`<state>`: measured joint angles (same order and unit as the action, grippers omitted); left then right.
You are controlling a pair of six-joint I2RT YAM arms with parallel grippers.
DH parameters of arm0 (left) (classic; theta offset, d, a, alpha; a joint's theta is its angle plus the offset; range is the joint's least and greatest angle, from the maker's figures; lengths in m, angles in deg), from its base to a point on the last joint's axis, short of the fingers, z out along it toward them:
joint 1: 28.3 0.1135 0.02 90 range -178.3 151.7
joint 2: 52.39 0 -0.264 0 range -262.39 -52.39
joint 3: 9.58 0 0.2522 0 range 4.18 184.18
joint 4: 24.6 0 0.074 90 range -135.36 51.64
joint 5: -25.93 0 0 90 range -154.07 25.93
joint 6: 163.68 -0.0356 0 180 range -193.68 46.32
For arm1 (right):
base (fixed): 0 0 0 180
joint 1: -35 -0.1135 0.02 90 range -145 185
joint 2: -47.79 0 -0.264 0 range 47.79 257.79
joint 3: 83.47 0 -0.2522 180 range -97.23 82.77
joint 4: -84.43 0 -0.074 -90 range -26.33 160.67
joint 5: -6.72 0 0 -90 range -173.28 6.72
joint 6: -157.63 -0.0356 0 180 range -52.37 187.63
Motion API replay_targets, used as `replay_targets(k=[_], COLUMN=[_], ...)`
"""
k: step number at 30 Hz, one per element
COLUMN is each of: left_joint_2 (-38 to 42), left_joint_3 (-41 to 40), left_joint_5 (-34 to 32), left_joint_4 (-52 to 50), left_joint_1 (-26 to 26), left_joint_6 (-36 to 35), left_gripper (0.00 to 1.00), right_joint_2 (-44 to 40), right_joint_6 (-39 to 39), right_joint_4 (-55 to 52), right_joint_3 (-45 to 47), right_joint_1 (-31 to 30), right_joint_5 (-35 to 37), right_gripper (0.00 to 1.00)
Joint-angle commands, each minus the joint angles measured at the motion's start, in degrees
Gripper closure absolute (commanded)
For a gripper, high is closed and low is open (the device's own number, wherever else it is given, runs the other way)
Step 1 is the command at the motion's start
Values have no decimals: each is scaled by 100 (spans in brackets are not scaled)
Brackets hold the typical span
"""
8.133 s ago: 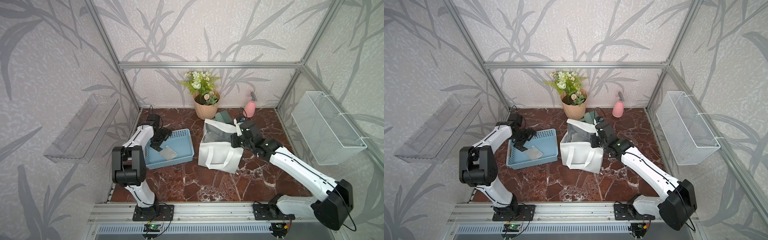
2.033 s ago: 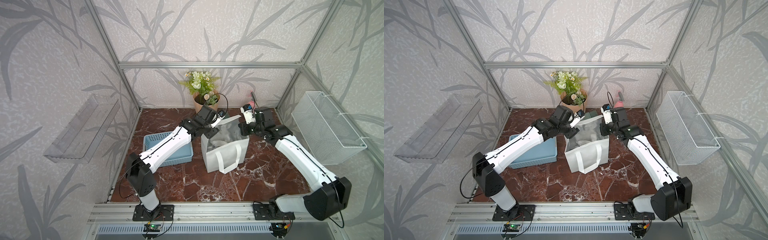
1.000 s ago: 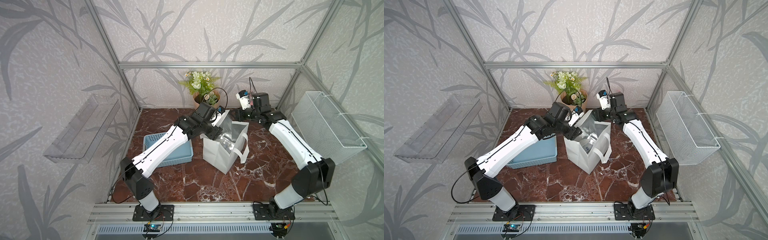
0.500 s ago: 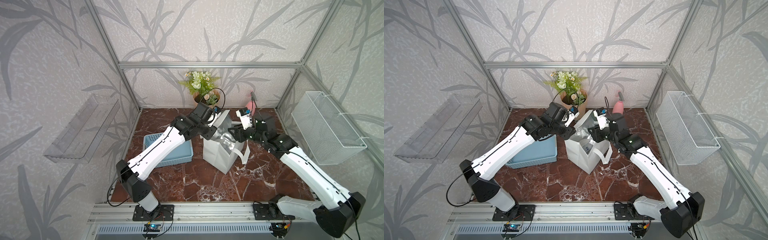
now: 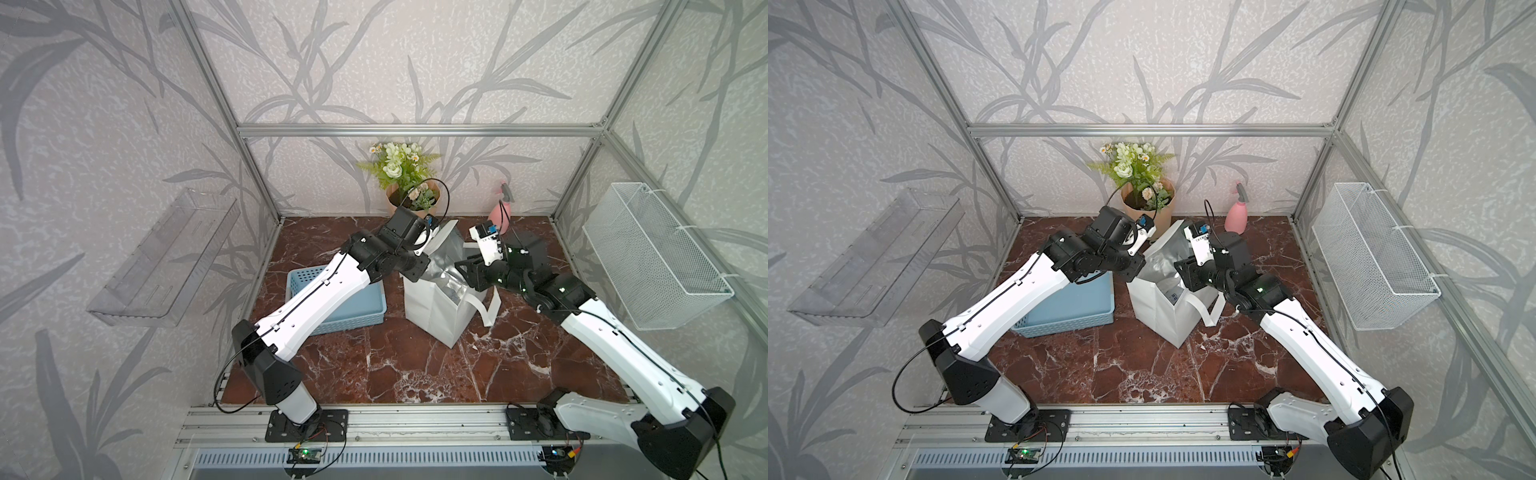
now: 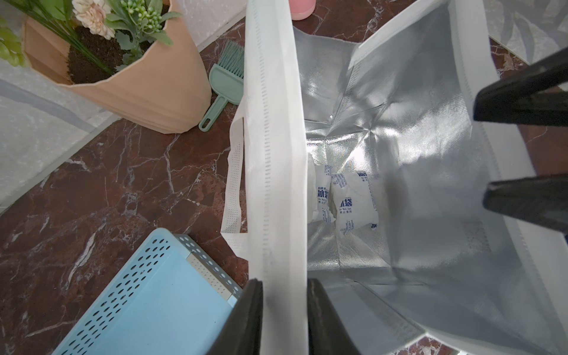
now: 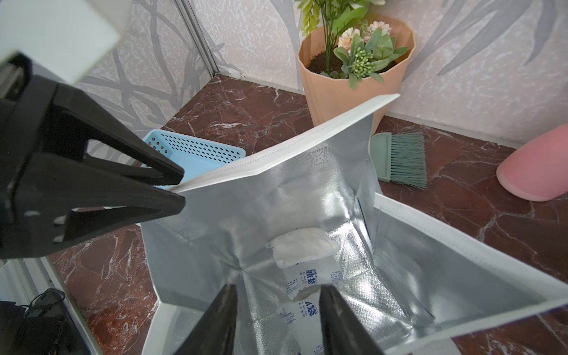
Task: Place the ice pack in the delivery bag
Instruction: Tear off the adhesive seal from the delivery bag.
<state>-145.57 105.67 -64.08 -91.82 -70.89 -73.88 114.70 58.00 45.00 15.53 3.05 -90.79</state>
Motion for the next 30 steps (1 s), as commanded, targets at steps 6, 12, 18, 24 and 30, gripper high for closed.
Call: replay_targets(k=[6, 12, 18, 24, 30], left_joint_2=[310, 328, 374, 563, 585], left_joint_3=[-184, -273, -336, -525, -654], left_joint_5=[35, 77, 398, 1069, 1681], left_joint_4=[-139, -88, -22, 151, 338], left_joint_1=[6, 87, 216, 567, 930], left_joint_6=[45, 152, 233, 485, 828], left_gripper=[88, 100, 97, 100, 100], right_joint_2=[27, 108, 137, 190, 101], right_joint_6=[-29, -27, -2, 34, 769], right_joint_4=[-21, -9, 173, 539, 1567], right_joint_3=[-42, -62, 18, 156, 728], right_joint_1=[-93, -214, -446, -791, -1509], right_joint_5=[91, 75, 48, 33, 810], right_gripper=[53, 53, 53, 55, 58])
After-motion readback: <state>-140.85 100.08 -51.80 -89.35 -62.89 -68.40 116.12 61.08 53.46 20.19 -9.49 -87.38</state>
